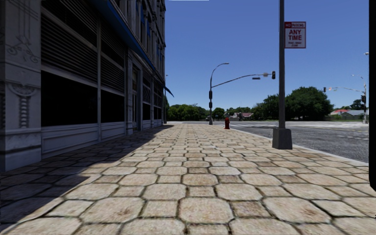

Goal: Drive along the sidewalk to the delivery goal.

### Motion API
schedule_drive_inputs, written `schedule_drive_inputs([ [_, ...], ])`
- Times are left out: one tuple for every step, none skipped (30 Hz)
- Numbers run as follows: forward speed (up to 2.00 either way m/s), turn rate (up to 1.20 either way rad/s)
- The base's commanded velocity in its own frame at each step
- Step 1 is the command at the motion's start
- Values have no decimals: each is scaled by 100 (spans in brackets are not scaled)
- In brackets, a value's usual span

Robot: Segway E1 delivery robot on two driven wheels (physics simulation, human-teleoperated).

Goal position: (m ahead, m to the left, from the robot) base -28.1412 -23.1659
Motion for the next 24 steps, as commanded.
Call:
schedule_drive_inputs([
  [200, 0],
  [200, 0],
  [200, 0],
  [200, 0],
  [200, 0],
  [200, 0],
  [200, 0],
  [200, 0],
  [200, 0],
  [200, 0],
  [200, 0],
  [200, -16],
  [200, -21],
  [200, -21],
  [200, -23],
  [200, -23],
  [200, -23],
  [200, -23],
  [200, -23],
  [200, -23],
  [200, -23],
  [200, -23],
  [200, -23],
  [200, -23],
])
